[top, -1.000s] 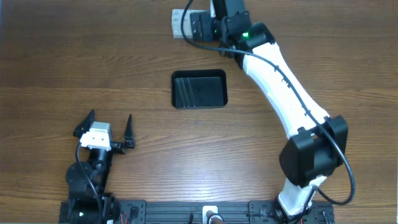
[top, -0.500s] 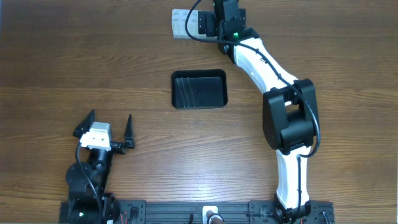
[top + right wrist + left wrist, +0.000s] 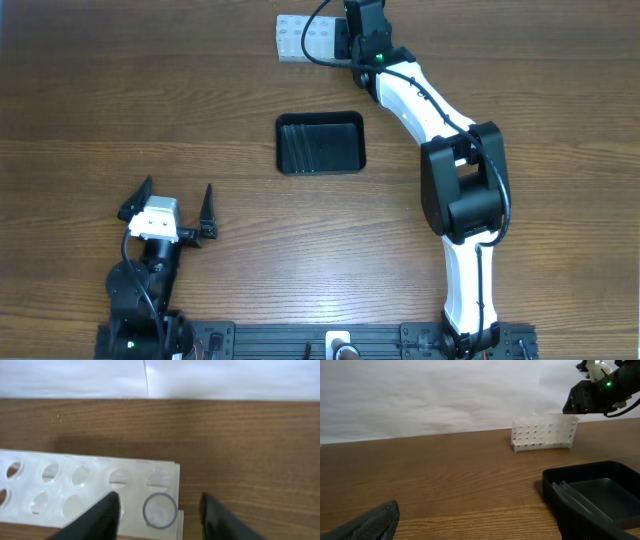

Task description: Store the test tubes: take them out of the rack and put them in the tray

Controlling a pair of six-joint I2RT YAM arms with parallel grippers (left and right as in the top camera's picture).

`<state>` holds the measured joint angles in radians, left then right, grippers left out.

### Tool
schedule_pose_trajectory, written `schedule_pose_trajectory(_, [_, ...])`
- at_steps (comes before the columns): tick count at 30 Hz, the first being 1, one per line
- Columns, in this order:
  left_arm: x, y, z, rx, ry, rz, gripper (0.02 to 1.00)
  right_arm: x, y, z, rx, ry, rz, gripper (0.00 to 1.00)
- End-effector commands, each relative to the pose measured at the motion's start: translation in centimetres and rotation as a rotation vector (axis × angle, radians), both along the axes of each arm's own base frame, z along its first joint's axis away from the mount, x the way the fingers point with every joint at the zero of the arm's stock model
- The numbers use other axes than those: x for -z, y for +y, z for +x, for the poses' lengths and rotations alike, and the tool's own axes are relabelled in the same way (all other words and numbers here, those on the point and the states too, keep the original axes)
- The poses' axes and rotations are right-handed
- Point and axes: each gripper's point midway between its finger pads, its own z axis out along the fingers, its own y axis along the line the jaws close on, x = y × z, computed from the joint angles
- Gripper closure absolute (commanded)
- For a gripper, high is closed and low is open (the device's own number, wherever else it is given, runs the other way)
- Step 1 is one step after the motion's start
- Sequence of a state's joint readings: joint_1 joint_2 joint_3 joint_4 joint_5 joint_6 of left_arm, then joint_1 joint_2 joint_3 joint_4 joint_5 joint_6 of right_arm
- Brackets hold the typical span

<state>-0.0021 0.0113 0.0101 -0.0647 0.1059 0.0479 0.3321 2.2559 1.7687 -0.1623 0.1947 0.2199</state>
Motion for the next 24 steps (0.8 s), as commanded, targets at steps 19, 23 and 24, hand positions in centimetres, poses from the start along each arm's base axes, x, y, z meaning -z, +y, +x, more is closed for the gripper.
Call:
schedule_pose_trajectory(19, [0.17,-0.11,-0.03,0.009,0.003,-0.012,0.018,0.59,-0.62,0.24,0.022,0.003,-0.009,0.862])
schedule_pose_trajectory(23, [0.17,-0.11,-0.03,0.009,0.003,-0.012,0.018,0.53,-0.44,0.24,0.019,0.0,-0.008,0.875])
schedule_pose_trajectory(24, [0.17,-0.11,-0.03,0.009,0.003,-0.012,0.023,0.41,-0.29,0.24,0.017,-0.003,-0.006,0.879])
